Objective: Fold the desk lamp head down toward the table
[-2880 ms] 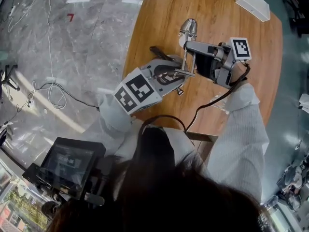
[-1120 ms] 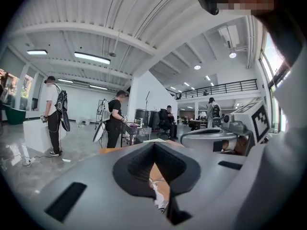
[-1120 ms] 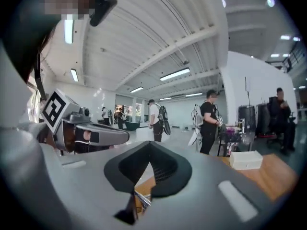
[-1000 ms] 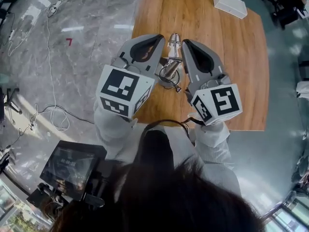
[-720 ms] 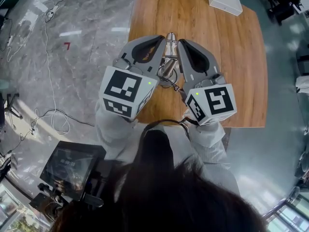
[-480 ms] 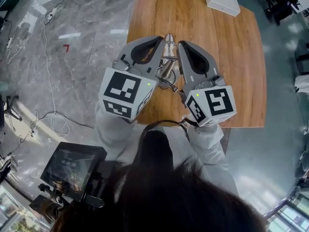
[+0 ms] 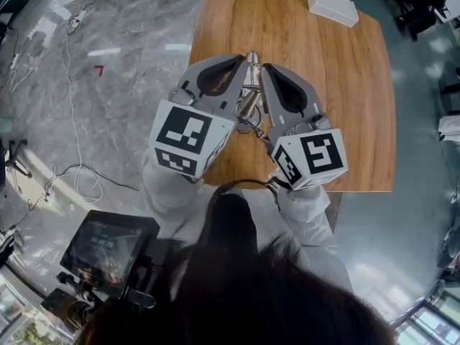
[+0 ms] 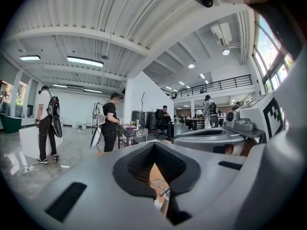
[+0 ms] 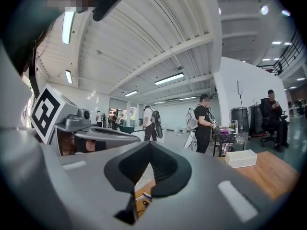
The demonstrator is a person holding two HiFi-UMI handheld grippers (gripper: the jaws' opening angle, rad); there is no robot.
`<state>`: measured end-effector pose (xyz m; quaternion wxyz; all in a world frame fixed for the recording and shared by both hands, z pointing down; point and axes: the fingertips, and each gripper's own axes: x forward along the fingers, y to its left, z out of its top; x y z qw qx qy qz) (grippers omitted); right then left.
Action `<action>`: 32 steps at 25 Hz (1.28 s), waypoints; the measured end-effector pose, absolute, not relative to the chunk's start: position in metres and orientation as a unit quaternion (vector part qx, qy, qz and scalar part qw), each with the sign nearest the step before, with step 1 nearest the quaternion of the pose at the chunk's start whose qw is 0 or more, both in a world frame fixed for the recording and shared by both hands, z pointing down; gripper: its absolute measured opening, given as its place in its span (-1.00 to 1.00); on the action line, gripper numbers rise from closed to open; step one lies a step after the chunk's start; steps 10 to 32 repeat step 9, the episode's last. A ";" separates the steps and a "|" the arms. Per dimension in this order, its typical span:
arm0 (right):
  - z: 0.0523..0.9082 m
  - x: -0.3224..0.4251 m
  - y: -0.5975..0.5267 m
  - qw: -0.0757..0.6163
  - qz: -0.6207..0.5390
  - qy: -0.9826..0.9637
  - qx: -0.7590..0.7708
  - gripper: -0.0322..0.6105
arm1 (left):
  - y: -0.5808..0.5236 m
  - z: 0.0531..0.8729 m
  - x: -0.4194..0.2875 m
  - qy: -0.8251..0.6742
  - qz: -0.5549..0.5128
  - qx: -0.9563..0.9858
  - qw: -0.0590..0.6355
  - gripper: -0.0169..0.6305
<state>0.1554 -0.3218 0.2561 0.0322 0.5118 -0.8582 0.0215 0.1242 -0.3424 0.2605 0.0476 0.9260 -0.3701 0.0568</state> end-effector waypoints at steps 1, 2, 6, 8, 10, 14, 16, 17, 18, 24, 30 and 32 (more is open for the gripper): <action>0.256 0.156 -0.321 0.032 0.021 -0.858 0.511 -0.90 | -0.342 0.261 0.125 -0.369 0.057 0.926 0.048 -0.94; 0.256 0.156 -0.321 0.032 0.022 -0.858 0.512 -0.90 | -0.341 0.261 0.126 -0.368 0.057 0.927 0.048 -0.94; 0.258 0.162 -0.319 0.030 0.027 -0.858 0.511 -0.90 | -0.339 0.263 0.131 -0.366 0.059 0.928 0.047 -0.94; 0.259 0.163 -0.319 0.032 0.028 -0.859 0.511 -0.90 | -0.339 0.263 0.133 -0.366 0.060 0.928 0.047 -0.94; 0.260 0.163 -0.319 0.032 0.028 -0.859 0.510 -0.90 | -0.339 0.263 0.133 -0.366 0.060 0.928 0.047 -0.94; 0.260 0.163 -0.319 0.032 0.028 -0.859 0.510 -0.90 | -0.339 0.263 0.133 -0.366 0.060 0.928 0.047 -0.94; 0.260 0.163 -0.319 0.032 0.028 -0.859 0.510 -0.90 | -0.339 0.263 0.133 -0.366 0.060 0.928 0.047 -0.94; 0.260 0.163 -0.319 0.032 0.028 -0.859 0.510 -0.90 | -0.339 0.263 0.133 -0.366 0.060 0.928 0.047 -0.94; 0.260 0.163 -0.319 0.032 0.028 -0.859 0.510 -0.90 | -0.339 0.263 0.133 -0.366 0.060 0.928 0.047 -0.94; 0.260 0.163 -0.319 0.032 0.028 -0.859 0.510 -0.90 | -0.339 0.263 0.133 -0.366 0.060 0.928 0.047 -0.94; 0.260 0.163 -0.319 0.032 0.028 -0.859 0.510 -0.90 | -0.339 0.263 0.133 -0.366 0.060 0.928 0.047 -0.94; 0.260 0.163 -0.319 0.032 0.028 -0.859 0.510 -0.90 | -0.339 0.263 0.133 -0.366 0.060 0.928 0.047 -0.94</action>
